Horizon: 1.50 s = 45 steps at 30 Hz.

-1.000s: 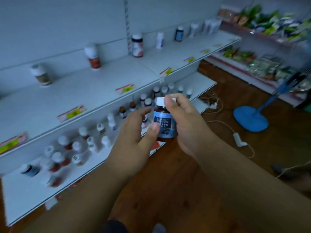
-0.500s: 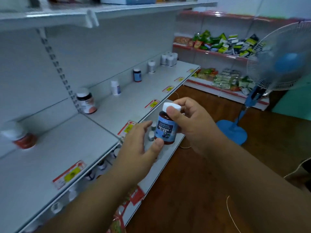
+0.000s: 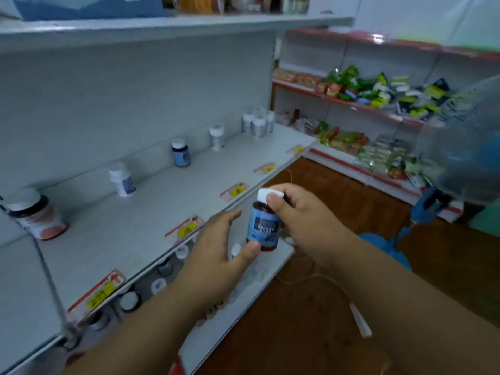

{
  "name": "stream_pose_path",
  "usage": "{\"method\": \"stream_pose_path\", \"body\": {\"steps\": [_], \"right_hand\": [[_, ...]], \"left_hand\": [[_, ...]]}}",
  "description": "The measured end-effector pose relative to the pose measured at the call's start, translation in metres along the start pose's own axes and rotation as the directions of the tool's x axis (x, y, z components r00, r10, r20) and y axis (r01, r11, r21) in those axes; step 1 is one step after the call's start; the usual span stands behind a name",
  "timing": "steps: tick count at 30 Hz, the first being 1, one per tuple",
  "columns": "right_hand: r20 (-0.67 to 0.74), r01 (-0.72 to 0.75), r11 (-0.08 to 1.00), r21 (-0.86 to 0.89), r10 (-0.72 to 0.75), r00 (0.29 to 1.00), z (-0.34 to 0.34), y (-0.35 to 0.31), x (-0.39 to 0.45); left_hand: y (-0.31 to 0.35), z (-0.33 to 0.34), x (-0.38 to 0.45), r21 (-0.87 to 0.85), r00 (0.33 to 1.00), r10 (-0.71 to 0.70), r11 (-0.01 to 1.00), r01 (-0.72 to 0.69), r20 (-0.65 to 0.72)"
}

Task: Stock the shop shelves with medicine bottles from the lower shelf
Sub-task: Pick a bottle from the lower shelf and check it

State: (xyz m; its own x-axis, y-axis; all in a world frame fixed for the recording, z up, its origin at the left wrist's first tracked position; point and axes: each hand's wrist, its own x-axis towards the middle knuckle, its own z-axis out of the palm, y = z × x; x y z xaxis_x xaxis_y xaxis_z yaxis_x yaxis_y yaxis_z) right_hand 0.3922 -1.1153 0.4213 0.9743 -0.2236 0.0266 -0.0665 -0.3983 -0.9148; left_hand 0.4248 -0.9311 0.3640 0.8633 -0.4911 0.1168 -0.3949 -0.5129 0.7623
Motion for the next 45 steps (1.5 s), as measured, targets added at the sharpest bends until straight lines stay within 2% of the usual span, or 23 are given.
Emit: {"method": "stream_pose_path", "body": {"steps": [5,7,11,15,21,24,26,31,35,39,45], "right_hand": [[0.115,0.049,0.999,0.011,-0.05,0.992,-0.013,0.01,0.087],[0.144,0.041,0.999,0.031,-0.045,0.989,-0.009,0.013,0.121],[0.123,0.099,0.988,-0.119,-0.084,0.989,-0.002,0.016,0.193],[0.152,0.207,0.96,-0.189,-0.18,0.972,0.003,0.016,0.252],[0.428,0.396,0.85,-0.347,-0.232,0.874,0.035,0.029,0.341],[0.559,0.507,0.795,-0.333,-0.266,0.785,0.061,0.048,0.378],[0.599,0.54,0.781,-0.314,-0.279,0.751,0.076,0.058,0.397],[0.614,0.586,0.744,-0.32,-0.308,0.727,0.101,0.075,0.437],[0.618,0.651,0.697,-0.3,-0.377,0.69,0.111,0.078,0.446],[0.585,0.678,0.679,-0.283,-0.438,0.683,0.12,0.077,0.446],[0.543,0.668,0.69,-0.28,-0.46,0.703,0.129,0.069,0.453]], "left_hand": [[-0.011,0.011,0.063,0.076,0.989,-0.119,0.989,0.127,-0.091],[-0.022,0.01,0.088,0.087,0.987,-0.107,0.989,0.118,-0.118],[-0.053,0.003,0.149,0.137,0.98,-0.106,0.982,0.129,-0.167],[-0.068,-0.004,0.192,0.112,0.955,-0.199,0.967,0.227,-0.218],[-0.094,-0.009,0.24,0.213,0.885,-0.313,0.892,0.399,-0.346],[-0.109,-0.001,0.257,0.283,0.831,-0.323,0.832,0.478,-0.453],[-0.116,0.003,0.265,0.33,0.805,-0.307,0.794,0.51,-0.507],[-0.124,-0.001,0.292,0.466,0.764,-0.203,0.688,0.557,-0.612],[-0.131,-0.014,0.31,0.501,0.775,-0.227,0.65,0.572,-0.59],[-0.138,-0.015,0.312,0.518,0.788,-0.296,0.621,0.589,-0.54],[-0.142,-0.019,0.311,0.525,0.801,-0.303,0.627,0.576,-0.517]]}}
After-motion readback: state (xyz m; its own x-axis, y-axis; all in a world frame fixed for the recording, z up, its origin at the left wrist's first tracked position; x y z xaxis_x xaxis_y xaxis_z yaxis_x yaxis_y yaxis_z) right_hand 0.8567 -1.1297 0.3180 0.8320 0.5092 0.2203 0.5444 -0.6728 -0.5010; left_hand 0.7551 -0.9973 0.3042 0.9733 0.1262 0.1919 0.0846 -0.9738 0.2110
